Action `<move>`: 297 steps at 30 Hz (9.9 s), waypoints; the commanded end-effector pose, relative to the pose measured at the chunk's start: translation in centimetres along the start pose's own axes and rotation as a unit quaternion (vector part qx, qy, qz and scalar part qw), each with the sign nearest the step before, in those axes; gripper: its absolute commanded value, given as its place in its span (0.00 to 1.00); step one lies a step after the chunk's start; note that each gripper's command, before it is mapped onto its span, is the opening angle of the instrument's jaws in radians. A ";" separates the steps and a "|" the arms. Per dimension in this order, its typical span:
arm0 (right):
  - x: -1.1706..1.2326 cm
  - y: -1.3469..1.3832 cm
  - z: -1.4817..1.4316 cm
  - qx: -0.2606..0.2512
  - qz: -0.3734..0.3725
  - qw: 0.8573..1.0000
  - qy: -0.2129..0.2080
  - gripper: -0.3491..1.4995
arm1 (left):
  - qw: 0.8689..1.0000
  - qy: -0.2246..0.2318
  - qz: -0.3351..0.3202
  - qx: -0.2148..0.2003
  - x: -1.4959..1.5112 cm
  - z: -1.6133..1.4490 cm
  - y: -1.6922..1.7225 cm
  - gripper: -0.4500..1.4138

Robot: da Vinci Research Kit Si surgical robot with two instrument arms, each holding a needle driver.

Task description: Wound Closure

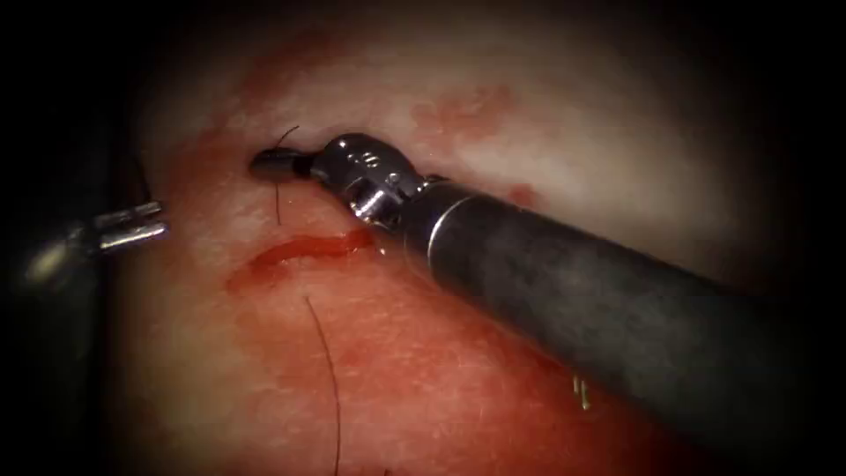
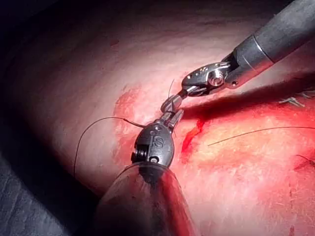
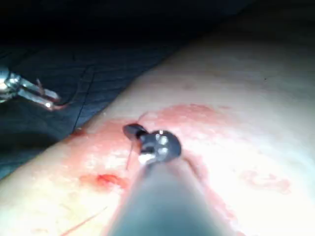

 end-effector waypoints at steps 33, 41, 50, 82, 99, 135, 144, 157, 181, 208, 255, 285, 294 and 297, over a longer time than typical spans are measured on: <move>-0.28 0.12 -0.92 0.017 -0.215 0.976 0.040 0.89 | 1.000 -0.019 0.005 0.015 -0.66 0.44 -0.31 0.00; -0.51 0.06 -1.14 0.057 -0.174 0.983 0.020 0.71 | 0.999 -0.031 0.005 0.040 -1.10 0.78 -0.76 0.00; -0.58 -0.01 -1.13 0.035 -0.161 0.986 0.033 0.82 | 0.997 -0.059 0.003 0.051 -1.76 1.07 -1.05 0.00; -0.78 -0.13 -0.99 0.039 -0.171 0.984 0.029 0.85 | 0.992 -0.070 -0.049 0.091 -1.03 0.86 -0.83 0.51; -0.79 -0.11 -1.07 0.042 -0.171 0.984 0.029 0.84 | 0.992 -0.068 0.107 -0.022 -0.75 0.77 0.41 0.37; -0.84 -0.02 -1.12 0.043 -0.173 0.984 0.029 0.84 | 0.929 -0.001 0.358 -0.097 -0.06 1.23 2.28 0.39; -0.86 -0.03 -1.15 0.045 -0.174 0.983 0.029 0.84 | 0.906 0.017 0.408 -0.110 0.04 1.18 2.48 0.00; -0.85 -0.15 -1.25 0.091 -0.233 0.968 0.022 0.77 | 0.878 0.025 0.456 -0.142 0.10 1.16 1.92 0.00; -0.12 -0.77 -1.44 0.083 -0.515 0.847 0.107 0.75 | 0.887 0.029 0.434 -0.155 0.26 1.38 1.43 0.00; -0.06 -0.98 -1.35 0.141 -0.542 0.823 0.094 0.00 | 0.890 0.018 0.428 -0.156 0.19 1.41 1.23 0.00; -0.15 0.25 -1.03 0.127 -0.407 0.902 0.069 0.00 | 0.899 0.079 0.417 -0.109 0.49 1.03 1.69 0.52; -0.17 0.30 -1.01 0.126 -0.405 0.903 0.068 0.00 | 0.892 0.082 0.432 -0.100 0.66 0.82 1.90 0.17; -0.17 0.26 -1.03 0.128 -0.399 0.905 0.068 0.00 | 0.869 0.072 0.472 -0.127 0.67 0.75 1.82 0.00; -0.15 0.14 -1.08 0.132 -0.394 0.907 0.070 0.00 | 0.874 0.061 0.470 -0.102 0.70 0.69 1.63 0.00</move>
